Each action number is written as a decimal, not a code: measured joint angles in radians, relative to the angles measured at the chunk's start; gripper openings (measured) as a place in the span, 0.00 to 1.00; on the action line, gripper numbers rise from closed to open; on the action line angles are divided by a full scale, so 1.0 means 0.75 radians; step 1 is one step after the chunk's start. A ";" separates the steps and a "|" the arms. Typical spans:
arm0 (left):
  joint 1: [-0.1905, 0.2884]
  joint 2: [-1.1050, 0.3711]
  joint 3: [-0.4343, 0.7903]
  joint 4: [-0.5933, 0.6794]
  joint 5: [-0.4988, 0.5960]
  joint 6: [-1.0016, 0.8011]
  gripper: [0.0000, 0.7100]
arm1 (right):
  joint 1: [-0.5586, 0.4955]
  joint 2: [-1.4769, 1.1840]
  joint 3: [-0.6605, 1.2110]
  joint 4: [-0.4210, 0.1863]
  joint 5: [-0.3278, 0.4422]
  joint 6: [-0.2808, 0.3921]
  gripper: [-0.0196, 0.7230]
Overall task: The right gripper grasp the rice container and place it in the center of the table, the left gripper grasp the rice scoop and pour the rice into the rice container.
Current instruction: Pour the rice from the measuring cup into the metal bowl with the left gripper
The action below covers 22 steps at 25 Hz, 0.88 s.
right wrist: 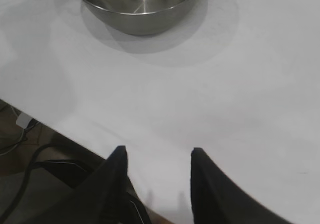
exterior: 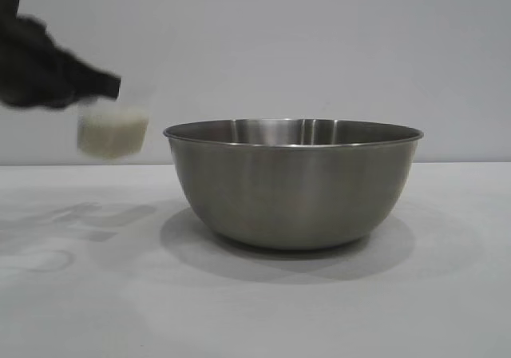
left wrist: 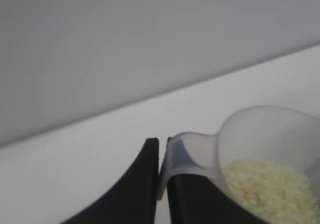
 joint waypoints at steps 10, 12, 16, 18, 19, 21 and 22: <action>-0.124 0.000 -0.160 0.196 0.274 0.713 0.00 | 0.000 0.000 0.000 0.000 0.000 0.000 0.36; -0.134 0.000 -0.176 0.254 0.317 0.787 0.00 | 0.000 0.000 0.000 0.000 0.000 0.000 0.36; -0.134 0.000 -0.212 0.348 0.420 0.912 0.00 | 0.000 0.000 0.000 0.000 0.000 0.000 0.36; -0.134 0.000 -0.238 0.392 0.459 0.959 0.00 | 0.000 0.000 0.000 0.000 0.000 0.000 0.36; -0.134 0.000 -0.252 0.423 0.476 0.979 0.00 | 0.000 0.000 0.000 0.000 0.000 0.000 0.36; -0.134 0.000 -0.284 0.489 0.506 1.003 0.00 | 0.000 0.000 0.000 0.000 0.000 0.000 0.36; -0.134 0.000 -0.304 0.530 0.526 1.007 0.00 | 0.000 0.000 0.000 0.000 0.000 0.000 0.36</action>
